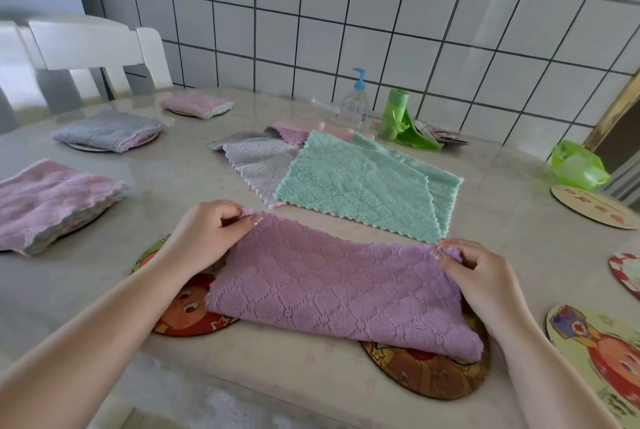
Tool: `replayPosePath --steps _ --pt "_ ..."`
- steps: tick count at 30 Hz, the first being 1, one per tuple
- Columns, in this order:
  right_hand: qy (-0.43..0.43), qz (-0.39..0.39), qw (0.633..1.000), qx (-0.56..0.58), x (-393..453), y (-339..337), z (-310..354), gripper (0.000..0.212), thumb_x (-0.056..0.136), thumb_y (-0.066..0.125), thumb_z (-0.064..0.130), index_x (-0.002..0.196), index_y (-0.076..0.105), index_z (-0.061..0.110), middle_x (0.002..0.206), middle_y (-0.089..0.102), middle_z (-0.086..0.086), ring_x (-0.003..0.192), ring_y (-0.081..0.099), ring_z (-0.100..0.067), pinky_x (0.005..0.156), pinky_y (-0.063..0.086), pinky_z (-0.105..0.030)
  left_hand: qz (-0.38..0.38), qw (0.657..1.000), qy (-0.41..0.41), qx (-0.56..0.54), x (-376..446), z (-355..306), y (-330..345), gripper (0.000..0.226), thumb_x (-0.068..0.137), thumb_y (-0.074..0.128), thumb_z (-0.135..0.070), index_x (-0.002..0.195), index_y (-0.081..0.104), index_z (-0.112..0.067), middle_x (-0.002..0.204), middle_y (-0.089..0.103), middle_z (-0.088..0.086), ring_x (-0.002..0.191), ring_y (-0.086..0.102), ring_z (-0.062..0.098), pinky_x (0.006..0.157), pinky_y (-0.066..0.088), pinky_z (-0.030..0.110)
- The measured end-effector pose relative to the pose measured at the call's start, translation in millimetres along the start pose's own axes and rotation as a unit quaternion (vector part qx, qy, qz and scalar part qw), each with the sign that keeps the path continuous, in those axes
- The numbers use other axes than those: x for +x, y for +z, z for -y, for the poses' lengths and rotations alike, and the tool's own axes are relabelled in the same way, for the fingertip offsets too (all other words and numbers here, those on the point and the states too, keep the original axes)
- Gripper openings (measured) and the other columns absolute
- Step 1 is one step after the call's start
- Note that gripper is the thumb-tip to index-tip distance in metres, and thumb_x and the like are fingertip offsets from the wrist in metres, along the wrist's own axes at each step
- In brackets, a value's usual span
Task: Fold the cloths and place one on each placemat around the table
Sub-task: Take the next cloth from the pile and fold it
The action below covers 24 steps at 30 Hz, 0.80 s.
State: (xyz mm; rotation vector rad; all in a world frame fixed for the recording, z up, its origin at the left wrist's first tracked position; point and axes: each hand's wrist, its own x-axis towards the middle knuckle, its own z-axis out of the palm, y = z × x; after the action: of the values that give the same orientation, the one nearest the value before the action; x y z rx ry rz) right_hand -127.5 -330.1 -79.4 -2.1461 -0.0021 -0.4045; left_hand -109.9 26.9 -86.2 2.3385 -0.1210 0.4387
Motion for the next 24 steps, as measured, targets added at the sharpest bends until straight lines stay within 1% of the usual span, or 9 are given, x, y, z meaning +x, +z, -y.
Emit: replayPosePath --steps 2,5,8,11,13,15,17,20,24 --pt "0.026 -0.009 1.0 0.014 2.5 -0.3 -3.8 0.014 0.08 0.071 0.016 0.074 0.069 0.028 0.09 0.069 0.009 0.074 0.059 0.007 0.064 0.04 0.0 -0.01 1.0 -0.019 0.008 1.7 -0.6 0.6 0.043 0.082 0.065 -0.039 0.072 0.061 0.003 0.079 0.065 0.017 0.07 0.061 0.028 0.06 0.04 0.031" --pt "0.036 -0.027 0.999 0.006 4.4 0.1 -4.5 0.012 0.08 0.071 0.017 0.075 0.068 0.027 0.078 0.069 0.009 0.066 0.059 0.002 0.056 0.04 -0.007 -0.022 0.999 -0.034 0.011 2.0 -7.7 1.4 0.018 0.079 0.07 -0.032 0.073 0.065 -0.016 0.073 0.065 0.0 0.069 0.058 0.016 0.059 0.039 0.022" --pt "0.025 -0.036 0.998 -0.053 2.8 4.4 -1.9 0.008 0.08 0.07 0.019 0.082 0.066 0.026 0.084 0.068 0.007 0.078 0.061 -0.009 0.061 0.041 -0.017 -0.021 0.998 -0.02 0.052 2.2 -7.1 4.5 0.011 0.077 0.073 -0.027 0.082 0.065 -0.021 0.082 0.062 -0.006 0.078 0.058 0.014 0.063 0.041 0.022" --pt "0.02 -0.027 0.994 -0.105 -0.5 3.5 5.6 0.019 0.086 0.062 0.023 0.105 0.064 0.024 0.11 0.061 0.0 0.091 0.059 -0.012 0.068 0.04 -0.019 -0.025 0.994 -0.009 0.107 1.8 -6.5 1.8 0.027 0.082 0.067 -0.028 0.108 0.063 -0.023 0.109 0.057 -0.002 0.104 0.054 0.019 0.088 0.043 0.033" --pt "-0.01 -0.011 0.987 -0.162 -5.2 0.7 18.6 0.027 0.091 0.054 0.022 0.118 0.06 0.022 0.126 0.054 0.0 0.107 0.055 -0.013 0.082 0.038 -0.023 -0.04 0.989 0.038 0.137 -5.3 -21.2 -0.8 0.032 0.086 0.061 -0.026 0.117 0.061 -0.021 0.12 0.055 -0.002 0.114 0.049 0.019 0.096 0.038 0.035" --pt "-0.051 0.045 0.974 -0.214 -12.9 6.9 39.7 0.033 0.095 0.045 0.021 0.126 0.055 0.022 0.136 0.049 0.004 0.121 0.046 -0.01 0.1 0.034 -0.025 0.0 0.988 0.099 0.115 -16.9 -45.2 3.0 0.032 0.089 0.056 -0.024 0.12 0.061 -0.02 0.125 0.056 -0.005 0.118 0.048 0.014 0.101 0.033 0.028" --pt "-0.086 0.135 0.948 -0.276 -26.0 27.9 62.0 0.037 0.097 0.039 0.025 0.134 0.047 0.025 0.145 0.041 0.008 0.133 0.035 -0.009 0.115 0.024 -0.035 0.081 0.978 0.151 0.118 -31.4 -68.1 19.8 0.034 0.092 0.049 -0.026 0.124 0.058 -0.022 0.133 0.053 -0.008 0.127 0.044 0.011 0.105 0.026 0.021" --pt "-0.132 0.211 0.911 -0.33 -45.2 66.6 77.7 0.043 0.098 0.032 0.029 0.141 0.036 0.028 0.152 0.029 0.008 0.14 0.024 -0.012 0.116 0.016 -0.045 0.159 0.954 0.18 0.181 -47.4 -79.9 51.5 0.05 0.092 0.024 -0.04 0.132 0.049 -0.023 0.143 0.043 -0.007 0.134 0.036 0.012 0.112 0.018 0.025" --pt "-0.146 0.203 0.905 -0.344 -55.4 76.2 64.2 0.052 0.093 0.018 0.038 0.142 0.031 0.031 0.152 0.027 0.008 0.14 0.022 -0.011 0.116 0.014 -0.038 0.169 0.939 0.16 0.251 -48.2 -68.0 51.9 0.086 0.071 -0.003 -0.06 0.144 0.028 -0.026 0.153 0.024 -0.008 0.142 0.018 0.01 0.116 0.011 0.032"
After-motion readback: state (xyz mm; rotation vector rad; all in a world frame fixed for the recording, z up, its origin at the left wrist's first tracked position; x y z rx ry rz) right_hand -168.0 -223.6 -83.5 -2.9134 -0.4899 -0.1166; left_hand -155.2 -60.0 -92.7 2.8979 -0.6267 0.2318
